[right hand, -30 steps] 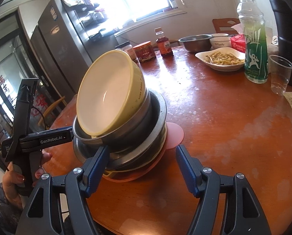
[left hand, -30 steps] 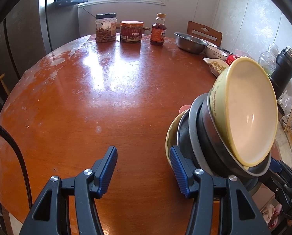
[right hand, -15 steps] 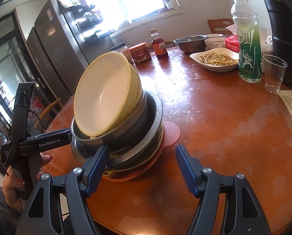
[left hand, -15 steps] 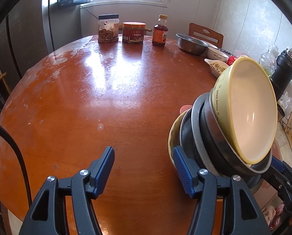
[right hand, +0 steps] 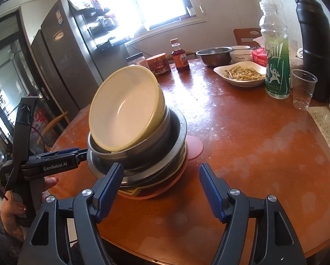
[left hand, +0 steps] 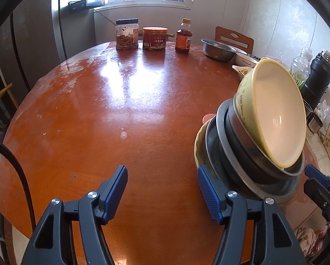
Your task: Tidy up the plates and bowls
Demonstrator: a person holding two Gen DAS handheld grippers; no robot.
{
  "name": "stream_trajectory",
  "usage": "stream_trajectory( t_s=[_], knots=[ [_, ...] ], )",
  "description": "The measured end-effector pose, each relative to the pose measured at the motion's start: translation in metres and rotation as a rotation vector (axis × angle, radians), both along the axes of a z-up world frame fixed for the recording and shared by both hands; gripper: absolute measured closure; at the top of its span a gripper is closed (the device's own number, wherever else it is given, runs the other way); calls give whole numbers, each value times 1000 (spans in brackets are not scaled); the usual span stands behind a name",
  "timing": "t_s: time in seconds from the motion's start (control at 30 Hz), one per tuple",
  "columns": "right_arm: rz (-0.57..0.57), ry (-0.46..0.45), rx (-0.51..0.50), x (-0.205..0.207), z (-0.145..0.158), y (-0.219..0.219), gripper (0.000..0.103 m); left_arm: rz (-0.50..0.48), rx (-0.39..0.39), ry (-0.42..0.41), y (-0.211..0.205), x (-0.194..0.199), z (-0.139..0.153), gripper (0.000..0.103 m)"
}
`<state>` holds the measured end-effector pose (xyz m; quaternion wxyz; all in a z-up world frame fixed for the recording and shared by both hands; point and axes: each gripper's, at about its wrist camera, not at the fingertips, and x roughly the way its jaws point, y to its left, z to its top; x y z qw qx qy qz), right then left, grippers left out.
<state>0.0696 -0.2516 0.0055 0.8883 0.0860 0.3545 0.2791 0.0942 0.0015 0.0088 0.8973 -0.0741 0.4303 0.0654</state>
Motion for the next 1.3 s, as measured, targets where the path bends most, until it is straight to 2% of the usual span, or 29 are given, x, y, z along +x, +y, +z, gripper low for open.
stream_trajectory(
  t_s=[0.3,0.57,0.83,1.03,1.3],
  knots=[
    [4,-30,-17,-17,5,8,28,-8,4,-12,-5,-26,3,38],
    [-20,-43,-29,-29,4,10,26,-18,1,-36,-14,-51,5,33],
    [-29,-62,-18,-45,-3,13,25,-30,21,-32,-26,-70,-3,26],
    [-27,-43,-54,-52,-12,18,22,-39,20,-26,-34,-81,-11,22],
    [-24,-55,-68,-60,-14,20,21,-29,7,-5,-38,-86,-21,21]
  ],
)
